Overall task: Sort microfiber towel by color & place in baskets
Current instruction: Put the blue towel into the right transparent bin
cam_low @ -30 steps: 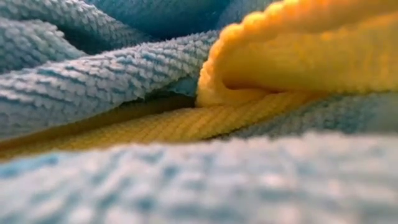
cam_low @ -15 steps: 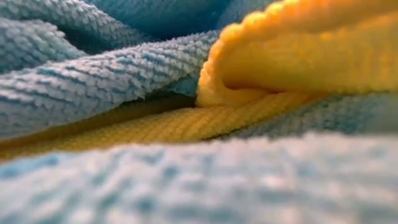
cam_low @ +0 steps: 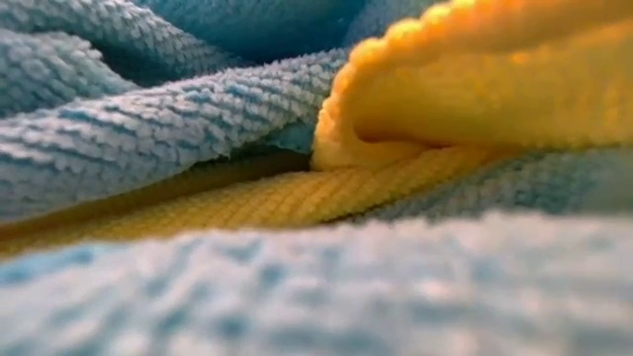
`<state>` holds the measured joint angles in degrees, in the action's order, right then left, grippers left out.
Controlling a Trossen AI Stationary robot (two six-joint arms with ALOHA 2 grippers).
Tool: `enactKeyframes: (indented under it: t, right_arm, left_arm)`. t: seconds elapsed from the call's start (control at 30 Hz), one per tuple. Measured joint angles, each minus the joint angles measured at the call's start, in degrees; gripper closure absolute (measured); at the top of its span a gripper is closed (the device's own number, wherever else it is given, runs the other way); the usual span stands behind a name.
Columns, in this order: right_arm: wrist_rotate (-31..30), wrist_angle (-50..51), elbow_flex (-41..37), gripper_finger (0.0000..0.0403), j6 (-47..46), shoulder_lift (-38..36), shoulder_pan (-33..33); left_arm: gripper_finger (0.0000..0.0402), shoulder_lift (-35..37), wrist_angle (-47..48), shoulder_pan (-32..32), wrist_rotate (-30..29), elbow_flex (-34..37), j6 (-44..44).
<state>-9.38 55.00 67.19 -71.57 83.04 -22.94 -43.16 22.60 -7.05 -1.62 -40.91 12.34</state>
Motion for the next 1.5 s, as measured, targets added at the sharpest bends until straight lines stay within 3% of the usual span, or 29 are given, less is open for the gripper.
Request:
enactKeyframes:
  t: [0.23, 0.43, 0.57, 0.87, 1.07, 1.27, 1.5]
  right_arm:
    - [6.9, 10.1, -2.9, 0.0403, -16.8, -8.1, -8.0]
    - [10.2, 15.7, -2.9, 0.0403, -25.4, -9.3, -14.0]
    - [11.1, 18.0, -2.9, 0.0402, -26.1, -9.2, -17.3]
    - [0.7, 23.9, -2.9, 0.0398, -27.1, -9.2, -18.2]
    - [-7.2, 23.3, -2.9, 0.0346, -29.7, -9.2, -17.9]
    - [-7.8, 23.4, -2.9, 0.0291, -28.8, -9.2, -17.9]
    - [-13.2, 23.3, -2.9, 0.0269, -28.9, -9.2, -17.9]
  left_arm:
    - [0.0387, 0.0, 0.0, 0.0, -4.2, 0.0, -0.5]
    - [0.0387, 0.0, 0.0, 0.0, -5.4, 0.0, 0.7]
    - [0.0387, 0.0, 0.0, 0.0, -5.4, 0.0, 1.1]
    - [0.0387, 0.0, 0.0, 0.0, -5.5, 0.0, 1.1]
    - [0.0387, 0.0, 0.0, 0.0, -5.6, 0.0, 1.1]
    - [0.0387, 0.0, -0.3, 0.0, -5.6, 0.0, 1.1]
    - [0.0362, -0.1, -0.3, -0.2, -5.3, 0.0, 8.3]
